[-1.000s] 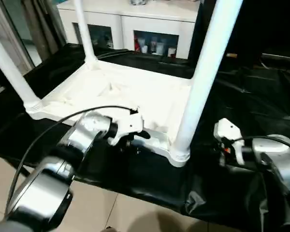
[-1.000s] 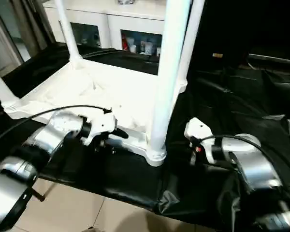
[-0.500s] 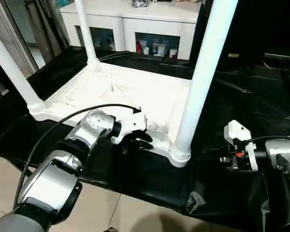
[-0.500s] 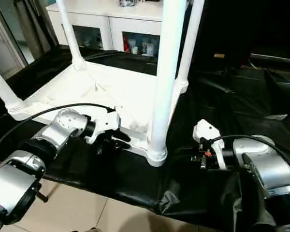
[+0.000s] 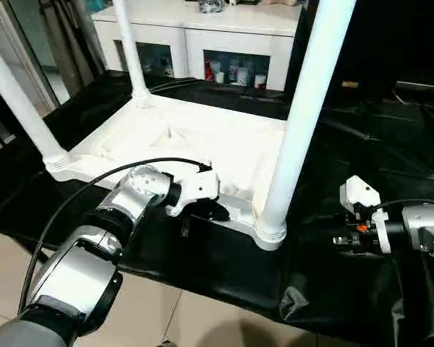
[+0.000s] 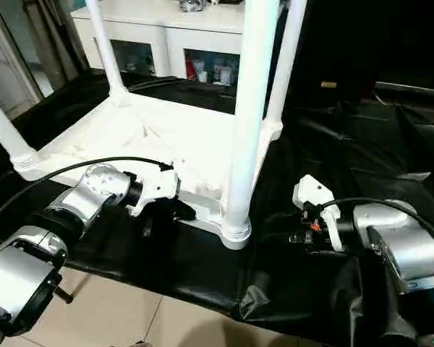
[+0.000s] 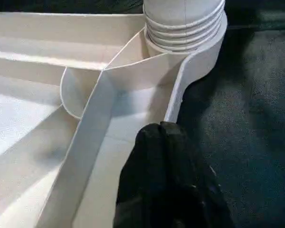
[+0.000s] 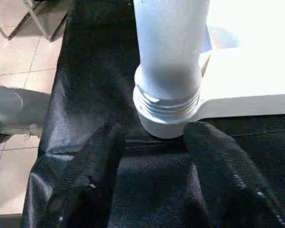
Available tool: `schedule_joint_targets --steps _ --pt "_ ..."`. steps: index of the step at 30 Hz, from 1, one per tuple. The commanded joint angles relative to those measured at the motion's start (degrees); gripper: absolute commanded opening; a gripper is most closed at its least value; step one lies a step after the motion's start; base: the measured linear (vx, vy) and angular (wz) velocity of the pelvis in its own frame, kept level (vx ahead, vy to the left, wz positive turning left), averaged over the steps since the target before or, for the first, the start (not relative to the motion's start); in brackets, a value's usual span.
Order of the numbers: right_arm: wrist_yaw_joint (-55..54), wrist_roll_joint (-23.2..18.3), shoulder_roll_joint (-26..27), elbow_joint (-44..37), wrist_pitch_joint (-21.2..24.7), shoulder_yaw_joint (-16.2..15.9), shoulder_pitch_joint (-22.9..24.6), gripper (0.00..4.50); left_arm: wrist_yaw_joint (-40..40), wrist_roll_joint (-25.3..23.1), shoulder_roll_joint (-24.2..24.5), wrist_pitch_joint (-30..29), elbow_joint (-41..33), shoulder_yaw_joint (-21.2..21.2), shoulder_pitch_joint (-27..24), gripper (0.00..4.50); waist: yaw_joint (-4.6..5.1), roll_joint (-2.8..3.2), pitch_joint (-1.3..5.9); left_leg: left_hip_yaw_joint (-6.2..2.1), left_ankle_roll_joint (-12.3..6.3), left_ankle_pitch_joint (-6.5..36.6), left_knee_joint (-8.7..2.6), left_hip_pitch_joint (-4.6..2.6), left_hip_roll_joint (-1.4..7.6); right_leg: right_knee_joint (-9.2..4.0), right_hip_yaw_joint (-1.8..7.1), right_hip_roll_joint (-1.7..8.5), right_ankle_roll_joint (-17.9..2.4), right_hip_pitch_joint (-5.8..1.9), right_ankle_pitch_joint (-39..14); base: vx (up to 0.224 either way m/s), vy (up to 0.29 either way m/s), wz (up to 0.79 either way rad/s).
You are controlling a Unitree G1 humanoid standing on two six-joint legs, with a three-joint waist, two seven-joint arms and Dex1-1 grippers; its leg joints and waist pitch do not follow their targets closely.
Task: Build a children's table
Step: Rotate leg to tighten
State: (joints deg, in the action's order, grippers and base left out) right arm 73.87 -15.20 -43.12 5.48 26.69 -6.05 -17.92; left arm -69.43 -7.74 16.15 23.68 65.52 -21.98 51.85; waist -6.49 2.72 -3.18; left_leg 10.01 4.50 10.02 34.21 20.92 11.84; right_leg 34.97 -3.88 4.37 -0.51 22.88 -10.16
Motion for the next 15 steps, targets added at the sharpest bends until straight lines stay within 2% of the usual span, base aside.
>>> schedule_joint_targets --steps 1,3,4,5,6,9,10,12,13,15 --pt "-0.3 -0.3 -0.6 0.5 -0.7 0.6 -0.5 2.76 -0.6 -2.7 0.2 -2.7 1.7 -1.8 -2.2 0.0 -0.2 -1.41 3.6 -0.15 -3.49 13.9 -3.57 -0.56 0.6 -6.18 1.75 3.41 -7.8 -2.81 -26.1 0.0 0.0 0.0" --pt "-0.4 -0.3 -0.6 0.6 -0.8 0.6 -0.5 2.88 -1.2 -2.2 0.0 -4.1 1.5 -1.3 -2.2 0.0 -0.1 -1.45 3.56 -0.16 -3.43 13.8 -3.58 -0.51 0.53 -6.35 1.67 3.39 -7.2 -2.77 -27.3 0.0 0.0 0.0" --pt "-0.5 -0.3 -0.6 0.7 -1.0 0.7 -0.5 3.0 -2.6 -1.2 -0.4 -7.7 1.0 -0.6 -2.3 0.0 -0.03 -1.65 3.58 -0.09 -3.34 13.6 -3.58 -0.54 0.54 -6.31 1.71 3.38 -7.1 -2.79 -27.5 0.0 0.0 0.0" --pt "-0.5 -0.2 -0.6 0.9 -1.2 0.7 -0.5 3.12 -3.2 -0.9 -0.5 -9.0 0.7 -0.4 -2.3 0.0 -0.08 -1.52 3.56 -0.12 -3.49 13.4 -3.54 -0.54 0.54 -6.38 1.71 3.44 -7.2 -2.67 -27.6 0.0 0.0 0.0" --pt "-0.6 0.1 -0.6 1.2 -1.6 0.7 -0.7 3.2 -2.4 -0.3 -0.9 -8.7 0.0 0.3 -2.4 0.0 -0.12 -1.75 3.63 -0.12 -3.68 13.0 -3.54 -0.45 0.51 -6.33 1.72 3.42 -7.3 -2.74 -27.3 0.0 0.0 0.0" --pt "-0.6 0.2 -0.5 1.6 -1.8 0.6 -1.0 3.38 0.4 0.7 -1.9 -6.1 0.0 1.8 -2.0 0.21 -0.22 -1.58 3.84 -0.12 -4.18 12.6 -3.49 -0.44 0.66 -6.04 1.71 3.32 -8.5 -2.72 -24.0 0.0 0.0 0.0" --pt "-0.6 0.1 -0.4 1.6 -1.7 0.5 -1.2 3.61 0.0 1.4 -2.2 -5.5 -0.2 2.4 -1.9 0.41 -0.24 -1.57 3.9 -0.15 -4.27 12.4 -3.5 -0.39 0.71 -5.89 1.73 3.32 -8.8 -2.8 -23.1 0.0 0.0 0.0" --pt "-0.5 0.1 -0.3 1.7 -1.7 0.4 -1.4 3.73 -1.3 2.1 -2.3 -5.0 -0.7 2.8 -1.6 0.51 -0.53 -1.59 4.03 -0.05 -4.72 11.8 -3.48 -0.48 0.93 -5.54 1.88 3.34 -10.1 -2.7 -19.9 0.0 0.0 0.0" --pt "-0.5 0.0 -0.3 1.7 -1.7 0.3 -1.4 3.73 -2.1 2.1 -2.3 -5.3 -1.4 3.0 -1.6 0.51 -0.53 -1.57 4.04 -0.11 -4.74 11.7 -3.52 -0.37 0.98 -5.41 1.89 3.4 -10.4 -2.81 -19.3 0.0 0.0 0.0" --pt "-0.4 -0.1 -0.4 1.7 -1.8 0.2 -1.4 4.03 -3.5 2.5 -2.2 -6.2 -2.3 3.5 -1.6 0.83 -0.54 -1.66 4.12 -0.16 -4.91 10.9 -3.53 -0.11 1.05 -5.03 1.93 3.51 -11.0 -3.01 -16.8 0.0 0.0 0.0"
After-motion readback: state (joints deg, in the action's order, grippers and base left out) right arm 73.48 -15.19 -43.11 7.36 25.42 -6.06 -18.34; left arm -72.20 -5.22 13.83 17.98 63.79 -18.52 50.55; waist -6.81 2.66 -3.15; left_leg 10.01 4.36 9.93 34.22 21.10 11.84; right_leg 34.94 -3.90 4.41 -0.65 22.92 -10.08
